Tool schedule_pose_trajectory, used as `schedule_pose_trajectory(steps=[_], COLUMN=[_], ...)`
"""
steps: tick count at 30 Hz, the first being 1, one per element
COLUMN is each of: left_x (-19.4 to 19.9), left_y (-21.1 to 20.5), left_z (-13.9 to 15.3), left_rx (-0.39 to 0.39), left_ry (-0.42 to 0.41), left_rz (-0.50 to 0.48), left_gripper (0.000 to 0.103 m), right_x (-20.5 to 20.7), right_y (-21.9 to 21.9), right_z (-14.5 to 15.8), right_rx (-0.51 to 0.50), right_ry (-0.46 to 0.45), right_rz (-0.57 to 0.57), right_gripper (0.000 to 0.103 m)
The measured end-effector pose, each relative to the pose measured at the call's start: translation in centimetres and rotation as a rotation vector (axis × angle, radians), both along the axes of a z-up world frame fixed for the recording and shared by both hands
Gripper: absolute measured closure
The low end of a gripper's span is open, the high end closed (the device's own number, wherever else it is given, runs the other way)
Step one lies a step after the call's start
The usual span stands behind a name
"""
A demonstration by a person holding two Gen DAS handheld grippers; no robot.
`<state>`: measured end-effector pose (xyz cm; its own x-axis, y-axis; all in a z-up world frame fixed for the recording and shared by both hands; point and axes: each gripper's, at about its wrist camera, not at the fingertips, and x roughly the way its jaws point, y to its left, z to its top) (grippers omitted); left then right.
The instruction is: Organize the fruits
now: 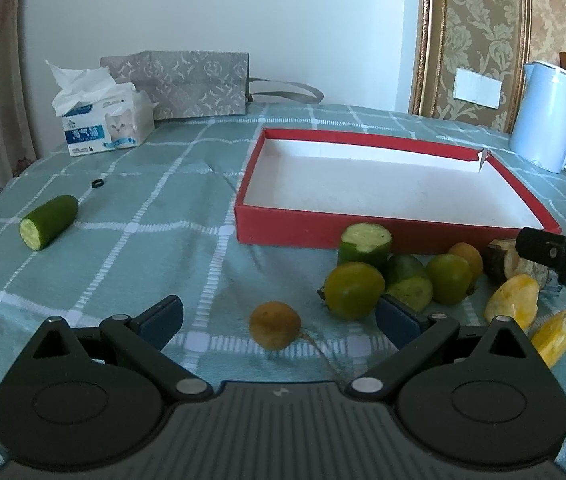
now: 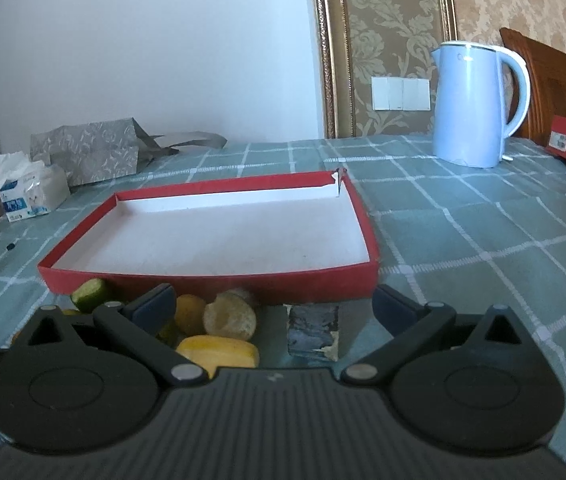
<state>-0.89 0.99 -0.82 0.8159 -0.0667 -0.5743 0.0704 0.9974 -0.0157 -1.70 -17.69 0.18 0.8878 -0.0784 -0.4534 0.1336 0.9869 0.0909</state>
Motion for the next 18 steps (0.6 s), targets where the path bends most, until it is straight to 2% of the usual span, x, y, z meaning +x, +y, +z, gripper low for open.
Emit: schedule_pose_trajectory(steps=[8,15,18], left_x=[-1.5,-1.0,-0.4], left_y=[0.8,0.2,0.8], left_z=[0.0,-0.3,-0.3], left_rx=[0.016,0.094,0.077], left_ry=[-0.02,-0.033,-0.029], left_rz=[-0.023,-0.083,-0.1], left_gripper=[0.0,0.0,0.0], right_x=[0.0,0.3,0.3], right_y=[-0.2,-0.1,-0.2], right_z=[-0.1,-0.3,-0.3], right_rx=[0.011,0.009,0.016], right_ry=[0.005,0.024,0.025], right_rz=[-0.002,0.006,0.004], right_gripper=[0.0,0.0,0.0])
